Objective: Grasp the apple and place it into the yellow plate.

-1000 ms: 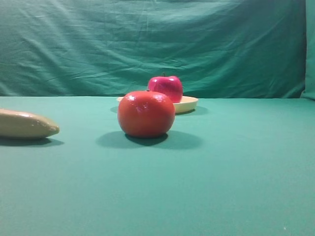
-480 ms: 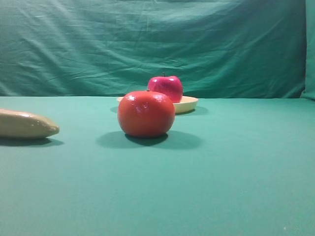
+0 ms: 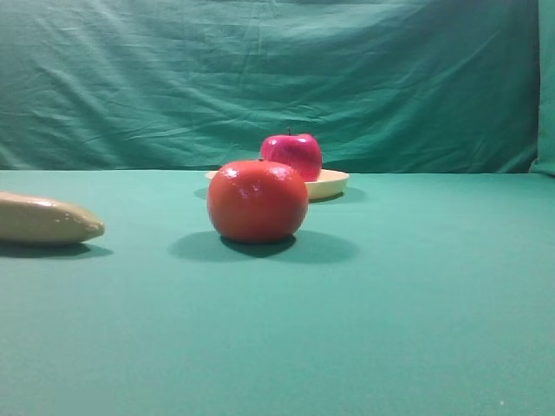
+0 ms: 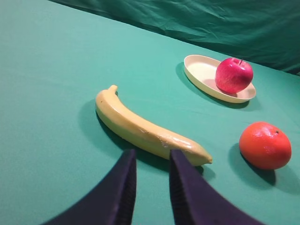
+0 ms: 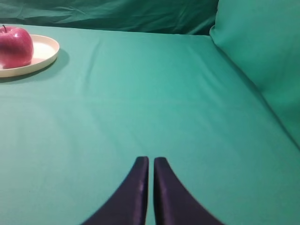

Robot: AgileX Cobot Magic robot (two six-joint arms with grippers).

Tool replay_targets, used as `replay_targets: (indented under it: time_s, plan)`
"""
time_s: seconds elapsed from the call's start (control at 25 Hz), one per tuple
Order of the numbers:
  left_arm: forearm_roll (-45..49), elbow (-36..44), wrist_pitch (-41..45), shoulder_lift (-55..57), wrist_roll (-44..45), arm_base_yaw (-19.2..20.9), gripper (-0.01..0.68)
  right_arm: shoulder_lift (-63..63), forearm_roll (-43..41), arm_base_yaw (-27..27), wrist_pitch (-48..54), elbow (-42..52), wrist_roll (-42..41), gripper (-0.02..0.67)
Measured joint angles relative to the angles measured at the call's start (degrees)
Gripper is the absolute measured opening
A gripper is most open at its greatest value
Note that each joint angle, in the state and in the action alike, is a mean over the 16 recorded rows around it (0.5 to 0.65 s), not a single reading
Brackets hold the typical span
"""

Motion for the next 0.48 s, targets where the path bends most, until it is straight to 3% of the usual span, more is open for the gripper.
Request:
replay_targets:
  time_s: [0.48]
  plan:
    - [0.0, 0.0, 0.0, 0.0, 0.0, 0.0, 0.157, 0.0, 0.0, 0.0, 0.1, 0.0, -0.9, 0.0]
